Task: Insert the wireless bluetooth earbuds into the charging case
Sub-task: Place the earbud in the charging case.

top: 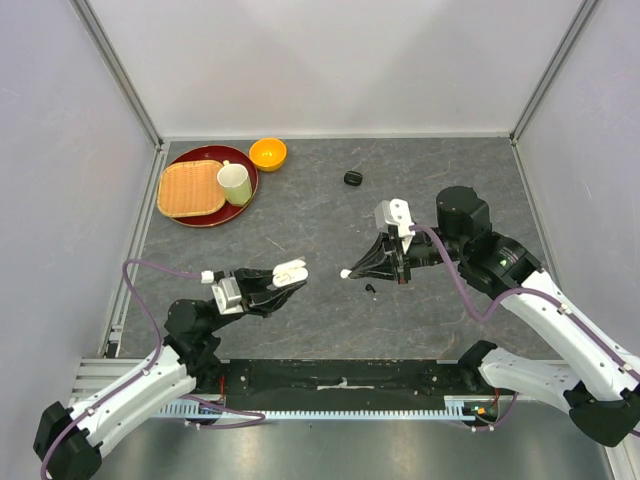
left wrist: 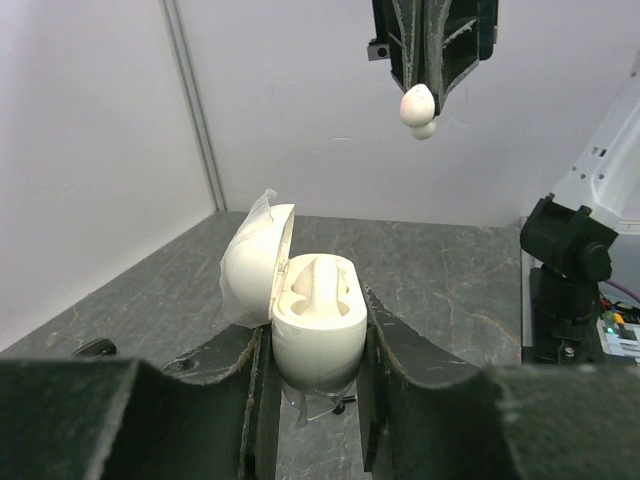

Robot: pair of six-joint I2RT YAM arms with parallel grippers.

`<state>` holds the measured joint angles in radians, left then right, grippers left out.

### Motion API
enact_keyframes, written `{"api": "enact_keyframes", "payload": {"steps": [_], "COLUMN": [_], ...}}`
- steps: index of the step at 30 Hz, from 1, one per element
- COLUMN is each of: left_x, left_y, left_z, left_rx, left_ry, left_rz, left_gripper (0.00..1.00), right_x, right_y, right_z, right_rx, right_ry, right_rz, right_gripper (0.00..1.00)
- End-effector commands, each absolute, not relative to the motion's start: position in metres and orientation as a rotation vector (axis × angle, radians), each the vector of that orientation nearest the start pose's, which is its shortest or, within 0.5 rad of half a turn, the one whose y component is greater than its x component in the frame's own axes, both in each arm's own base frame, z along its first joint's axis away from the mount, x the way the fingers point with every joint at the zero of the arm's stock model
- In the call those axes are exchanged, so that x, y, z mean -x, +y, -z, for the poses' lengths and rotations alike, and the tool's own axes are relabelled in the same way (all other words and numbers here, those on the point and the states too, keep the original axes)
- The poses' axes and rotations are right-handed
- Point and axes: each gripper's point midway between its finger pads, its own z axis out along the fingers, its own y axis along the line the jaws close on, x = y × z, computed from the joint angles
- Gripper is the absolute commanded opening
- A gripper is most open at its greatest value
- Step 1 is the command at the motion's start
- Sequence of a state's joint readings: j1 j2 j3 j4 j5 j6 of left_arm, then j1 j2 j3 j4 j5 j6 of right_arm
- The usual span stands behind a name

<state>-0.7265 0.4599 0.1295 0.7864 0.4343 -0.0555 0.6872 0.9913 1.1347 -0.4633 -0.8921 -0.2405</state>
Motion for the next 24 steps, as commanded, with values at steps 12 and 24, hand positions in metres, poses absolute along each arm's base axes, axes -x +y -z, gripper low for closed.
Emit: {"api": "enact_keyframes", "payload": {"steps": [12, 24], "left_x": [-0.127, -0.122], "left_y": [-0.244, -0.248], "left_z": [-0.288, -0.290], "left_rx": [-0.826, -0.857], "left_ry": [0.851, 0.832], "left_rz": [1.043, 1.068], "left_gripper": [0.02, 0.02], "right_x": [-0.116, -0.128], "right_y": [0.295, 0.323], "right_z": [-0.351, -0.334], "right_rx": [1.493, 1.522], "right_ry": [1.204, 1.228], "right_rz": [-1.333, -1.286], "right_gripper": [0.08, 0.06]}}
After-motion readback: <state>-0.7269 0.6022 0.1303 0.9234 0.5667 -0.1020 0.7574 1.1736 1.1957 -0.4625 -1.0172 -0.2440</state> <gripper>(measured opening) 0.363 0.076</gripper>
